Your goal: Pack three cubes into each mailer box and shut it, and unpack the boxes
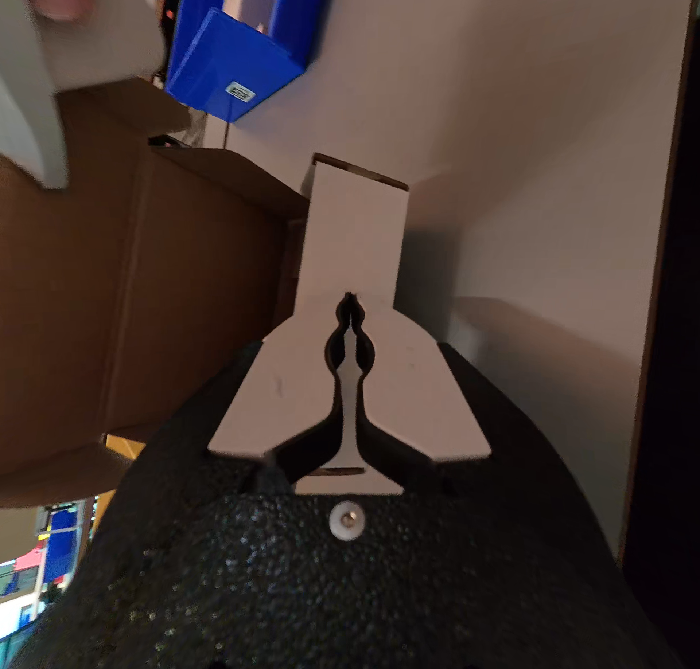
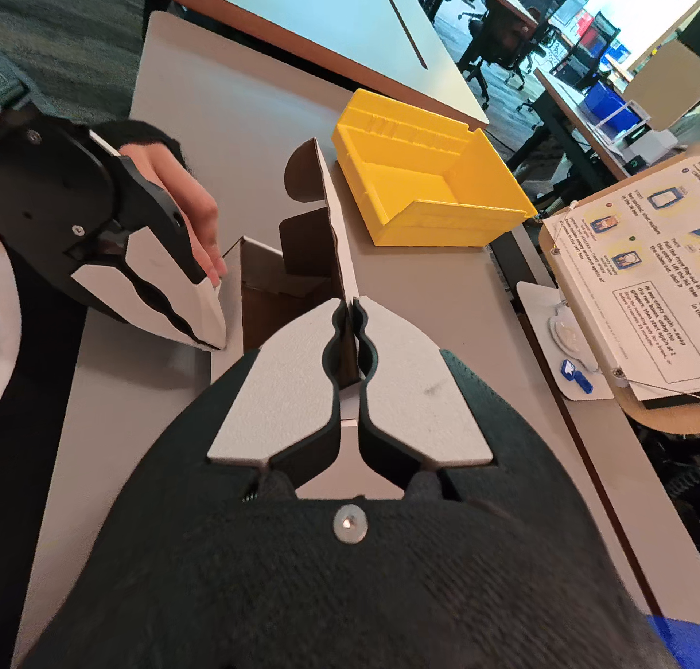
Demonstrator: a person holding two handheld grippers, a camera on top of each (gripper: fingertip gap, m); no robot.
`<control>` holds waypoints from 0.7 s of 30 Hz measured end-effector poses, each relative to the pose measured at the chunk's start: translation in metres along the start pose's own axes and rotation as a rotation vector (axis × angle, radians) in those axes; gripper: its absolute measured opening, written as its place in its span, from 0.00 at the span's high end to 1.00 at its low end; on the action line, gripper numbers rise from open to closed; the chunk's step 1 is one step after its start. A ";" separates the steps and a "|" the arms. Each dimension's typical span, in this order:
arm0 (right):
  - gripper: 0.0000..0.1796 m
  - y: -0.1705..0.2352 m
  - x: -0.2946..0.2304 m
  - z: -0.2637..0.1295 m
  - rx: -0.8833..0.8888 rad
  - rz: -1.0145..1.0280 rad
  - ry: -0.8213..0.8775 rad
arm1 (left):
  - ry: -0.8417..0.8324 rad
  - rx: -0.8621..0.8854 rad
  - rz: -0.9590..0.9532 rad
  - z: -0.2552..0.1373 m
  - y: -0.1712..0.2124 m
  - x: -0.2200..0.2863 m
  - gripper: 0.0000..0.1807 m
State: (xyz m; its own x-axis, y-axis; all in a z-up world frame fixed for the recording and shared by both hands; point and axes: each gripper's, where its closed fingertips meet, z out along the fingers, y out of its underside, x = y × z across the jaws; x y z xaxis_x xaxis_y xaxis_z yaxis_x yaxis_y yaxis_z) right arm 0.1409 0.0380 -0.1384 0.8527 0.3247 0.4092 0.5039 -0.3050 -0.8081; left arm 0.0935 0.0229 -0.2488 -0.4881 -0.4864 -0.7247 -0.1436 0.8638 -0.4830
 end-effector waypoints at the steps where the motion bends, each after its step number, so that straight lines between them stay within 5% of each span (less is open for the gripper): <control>1: 0.98 0.000 0.000 0.000 -0.004 -0.007 -0.002 | -0.016 0.027 -0.034 -0.002 -0.003 -0.005 1.00; 6: 0.98 -0.006 -0.002 -0.002 0.015 -0.053 -0.009 | -0.163 0.035 -0.226 -0.004 0.002 -0.045 1.00; 14: 0.97 0.003 0.041 0.013 -0.043 -0.070 0.111 | -0.140 -0.054 -0.199 0.018 0.020 -0.021 1.00; 21: 0.93 0.066 0.118 0.059 -0.251 0.151 0.231 | -0.135 -0.027 -0.246 0.025 0.013 -0.019 1.00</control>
State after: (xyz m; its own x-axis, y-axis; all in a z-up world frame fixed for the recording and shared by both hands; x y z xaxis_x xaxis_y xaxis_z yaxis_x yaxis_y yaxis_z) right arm 0.2670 0.1087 -0.1681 0.9144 0.0576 0.4007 0.3633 -0.5535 -0.7494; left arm 0.1231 0.0400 -0.2533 -0.3172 -0.6934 -0.6470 -0.2675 0.7200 -0.6404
